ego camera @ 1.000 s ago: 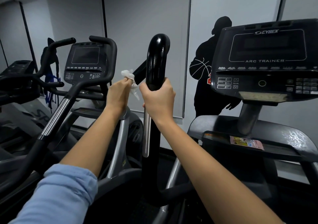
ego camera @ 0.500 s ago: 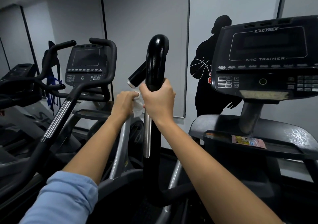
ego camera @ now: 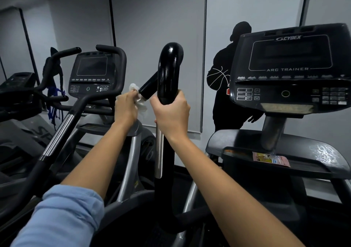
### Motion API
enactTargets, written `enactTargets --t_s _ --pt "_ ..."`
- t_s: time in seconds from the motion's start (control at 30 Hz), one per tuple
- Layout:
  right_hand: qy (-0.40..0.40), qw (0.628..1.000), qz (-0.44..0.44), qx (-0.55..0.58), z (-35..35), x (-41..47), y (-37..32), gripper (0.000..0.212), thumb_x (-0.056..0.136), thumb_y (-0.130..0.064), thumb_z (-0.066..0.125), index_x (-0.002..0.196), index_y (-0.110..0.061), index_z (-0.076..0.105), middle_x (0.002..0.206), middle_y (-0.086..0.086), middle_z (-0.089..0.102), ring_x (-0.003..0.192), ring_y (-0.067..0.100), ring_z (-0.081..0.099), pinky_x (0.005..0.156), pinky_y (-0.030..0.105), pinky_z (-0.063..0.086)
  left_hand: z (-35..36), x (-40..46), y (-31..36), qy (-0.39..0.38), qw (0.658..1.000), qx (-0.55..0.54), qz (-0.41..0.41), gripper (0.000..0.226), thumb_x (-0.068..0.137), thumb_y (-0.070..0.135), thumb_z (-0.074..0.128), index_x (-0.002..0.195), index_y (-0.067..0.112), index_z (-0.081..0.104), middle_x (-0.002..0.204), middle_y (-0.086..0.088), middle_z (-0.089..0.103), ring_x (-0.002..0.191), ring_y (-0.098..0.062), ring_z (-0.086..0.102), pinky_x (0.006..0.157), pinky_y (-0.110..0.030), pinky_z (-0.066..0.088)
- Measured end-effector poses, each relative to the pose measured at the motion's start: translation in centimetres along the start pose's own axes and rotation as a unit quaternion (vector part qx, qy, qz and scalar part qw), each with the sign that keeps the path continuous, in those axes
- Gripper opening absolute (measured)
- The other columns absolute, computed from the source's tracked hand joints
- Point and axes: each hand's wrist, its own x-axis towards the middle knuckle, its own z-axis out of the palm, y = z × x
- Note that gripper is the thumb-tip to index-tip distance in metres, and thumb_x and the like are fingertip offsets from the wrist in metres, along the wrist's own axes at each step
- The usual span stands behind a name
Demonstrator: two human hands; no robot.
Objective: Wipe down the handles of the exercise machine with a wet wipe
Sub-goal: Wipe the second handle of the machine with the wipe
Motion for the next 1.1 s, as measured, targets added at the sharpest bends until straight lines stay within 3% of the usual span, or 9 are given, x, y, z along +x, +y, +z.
enactTargets --t_s 0.17,0.33,0.47,0.63,0.7,0.8,0.93,1.0,1.1 --pt "0.004 1.0 0.003 -0.002 0.0 0.0 -0.1 0.033 0.072 -0.039 0.066 0.08 -0.012 0.05 0.065 -0.003 0.056 0.063 0.028 0.061 0.055 0.045 0.056 0.0 -2.1 -0.2 -0.076 0.995 0.057 0.002 0.036 0.083 -0.009 0.047 0.11 0.007 0.065 0.103 -0.023 0.066 0.098 -0.042 0.058 0.078 -0.043 0.044" --pt "0.001 1.0 0.001 -0.009 -0.1 0.0 -0.1 0.026 0.072 -0.034 0.065 0.076 -0.016 0.047 0.063 -0.004 0.053 0.061 0.029 0.061 0.055 0.045 0.056 -2.1 0.1 0.9 0.031 0.996 0.058 0.063 0.031 0.079 -0.014 0.056 0.107 0.0 0.058 0.099 -0.021 0.065 0.086 -0.042 0.064 0.07 -0.048 0.051" --pt "0.002 1.0 -0.003 -0.018 -0.3 -0.1 -0.3 0.025 0.074 -0.033 0.066 0.079 -0.015 0.049 0.066 -0.002 0.057 0.061 0.03 0.063 0.055 0.045 0.056 -2.3 2.0 4.6 0.018 0.976 0.075 0.205 0.031 0.085 -0.006 0.055 0.116 -0.001 0.057 0.116 -0.016 0.063 0.099 -0.035 0.063 0.079 -0.039 0.052" --pt "0.006 1.0 -0.003 -0.007 -0.2 -0.2 -0.3 0.028 0.075 -0.035 0.066 0.082 -0.012 0.052 0.068 -0.002 0.058 0.062 0.025 0.063 0.054 0.043 0.057 -0.2 0.9 4.7 -0.025 0.973 0.094 0.208 0.028 0.089 -0.005 0.047 0.116 -0.005 0.054 0.121 -0.021 0.056 0.112 -0.032 0.055 0.079 -0.041 0.052" --pt "0.009 1.0 -0.002 -0.004 -0.1 -0.1 -0.2 0.031 0.076 -0.039 0.066 0.084 -0.012 0.053 0.068 -0.003 0.058 0.063 0.025 0.063 0.054 0.043 0.057 0.3 0.2 3.2 -0.028 0.965 0.105 0.237 0.033 0.08 -0.011 0.058 0.112 -0.007 0.058 0.117 -0.021 0.06 0.114 -0.033 0.058 0.068 -0.041 0.058" --pt "0.007 1.0 0.003 -0.006 0.0 -0.1 -0.1 0.03 0.073 -0.037 0.065 0.083 -0.012 0.052 0.068 -0.001 0.057 0.062 0.028 0.063 0.055 0.044 0.057 -0.2 -1.2 1.2 -0.016 0.941 0.2 0.271 0.049 0.043 -0.012 0.085 0.089 -0.008 0.069 0.091 -0.019 0.072 0.087 -0.03 0.071 0.044 -0.029 0.053" --pt "0.007 1.0 -0.002 -0.006 -0.1 -0.2 -0.3 0.031 0.072 -0.037 0.064 0.083 -0.01 0.052 0.069 0.002 0.059 0.062 0.029 0.063 0.054 0.044 0.057 -0.5 -2.5 -1.0 -0.061 0.954 0.197 0.218 0.064 0.045 -0.015 0.081 0.107 -0.007 0.064 0.113 -0.019 0.066 0.11 -0.036 0.062 0.066 -0.036 0.059" --pt "0.006 1.0 -0.003 -0.007 -0.2 -0.2 -0.4 0.029 0.073 -0.034 0.065 0.083 -0.01 0.053 0.068 0.001 0.059 0.062 0.028 0.062 0.054 0.044 0.057 -0.4 -1.0 -0.7 -0.047 0.962 0.182 0.197 0.057 0.063 -0.014 0.071 0.118 -0.004 0.056 0.126 -0.017 0.056 0.126 -0.037 0.048 0.087 -0.041 0.056" --pt "0.009 1.0 0.0 -0.005 -0.2 -0.2 -0.4 0.027 0.074 -0.033 0.067 0.082 -0.012 0.052 0.067 -0.001 0.058 0.063 0.026 0.062 0.054 0.044 0.057 0.1 1.9 0.8 -0.037 0.953 0.196 0.228 0.039 0.079 -0.007 0.061 0.117 0.001 0.056 0.126 -0.012 0.053 0.126 -0.031 0.046 0.09 -0.038 0.054"
